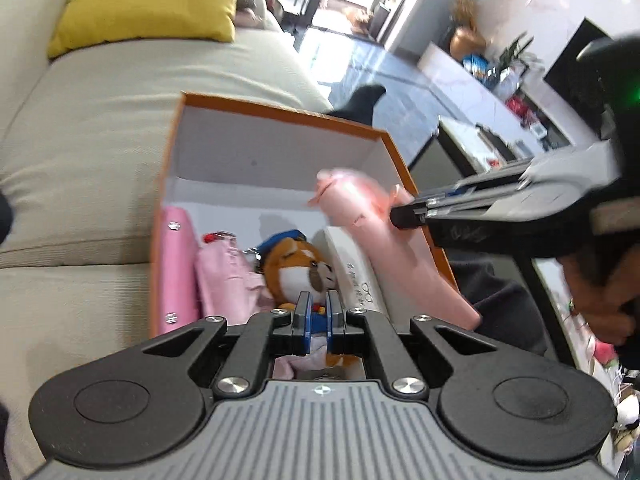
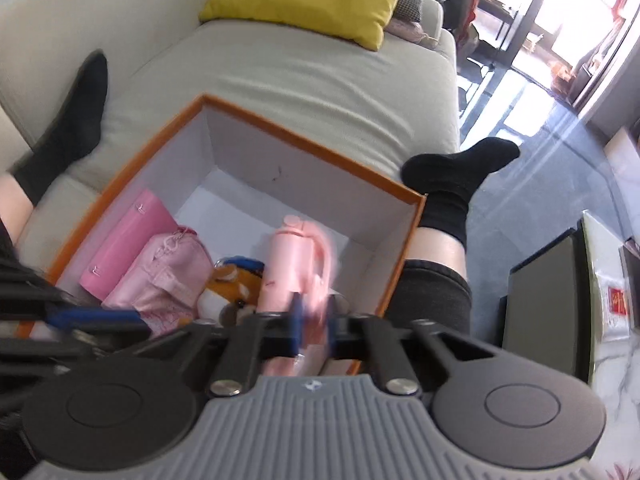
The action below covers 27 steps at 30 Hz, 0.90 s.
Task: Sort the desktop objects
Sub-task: 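Lower the pink selfie stick into the shoebox and open the right tool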
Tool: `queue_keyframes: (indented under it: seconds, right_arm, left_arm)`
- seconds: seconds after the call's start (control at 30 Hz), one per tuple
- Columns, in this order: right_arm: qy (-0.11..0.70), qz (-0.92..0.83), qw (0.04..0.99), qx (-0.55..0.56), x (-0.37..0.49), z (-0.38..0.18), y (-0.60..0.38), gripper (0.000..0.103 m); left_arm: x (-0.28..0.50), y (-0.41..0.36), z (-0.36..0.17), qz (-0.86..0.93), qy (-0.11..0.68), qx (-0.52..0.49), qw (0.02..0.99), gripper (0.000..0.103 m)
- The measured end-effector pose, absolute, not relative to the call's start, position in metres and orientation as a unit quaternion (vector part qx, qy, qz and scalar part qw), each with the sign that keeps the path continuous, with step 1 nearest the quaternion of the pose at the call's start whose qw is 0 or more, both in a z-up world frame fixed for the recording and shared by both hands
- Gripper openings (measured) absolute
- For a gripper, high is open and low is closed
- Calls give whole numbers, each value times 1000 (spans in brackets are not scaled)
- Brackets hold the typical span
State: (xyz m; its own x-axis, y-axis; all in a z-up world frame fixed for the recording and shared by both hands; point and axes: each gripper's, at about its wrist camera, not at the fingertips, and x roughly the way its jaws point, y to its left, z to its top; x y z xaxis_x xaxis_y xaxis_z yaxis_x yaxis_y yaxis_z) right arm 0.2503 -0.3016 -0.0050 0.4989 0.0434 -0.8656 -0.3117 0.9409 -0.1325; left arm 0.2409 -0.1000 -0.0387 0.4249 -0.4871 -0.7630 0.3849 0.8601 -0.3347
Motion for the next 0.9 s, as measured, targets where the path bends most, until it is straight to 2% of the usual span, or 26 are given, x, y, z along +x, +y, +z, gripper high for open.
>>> queue_keyframes:
  seconds: [0.1,0.23,0.5,0.6,0.67,0.8,0.9]
  right_arm:
    - [524,96,831,-157,254,-24,-290,7]
    - [520,87,826,-201,251,-33,-275,7]
    - [552,120,806,-173,252,-28,-270,10]
    - [551,128,811,-147,256,-11,-278,18]
    - [550,126,808,-172,257,-7,-277,18]
    - [566,115,787,-216,263,-18,-277,19]
    - [573,120,780,-220,267,-29,-276,26]
  left_arm:
    - [249,-94,-49,-254,457,-72,849,6]
    - [244,-79,-47,-248,446,-85,856,6]
    - [240,-54,-41,-245,430,-112,862,6]
    - [241,-50,-44,-244,427,-119,862,6]
    - [241,-46,-44,-241,427,-124,863,6]
    - [243,-45,-45,-239,423,-131,864,6]
    - [243,-45,-46,-240,423,-131,864,6]
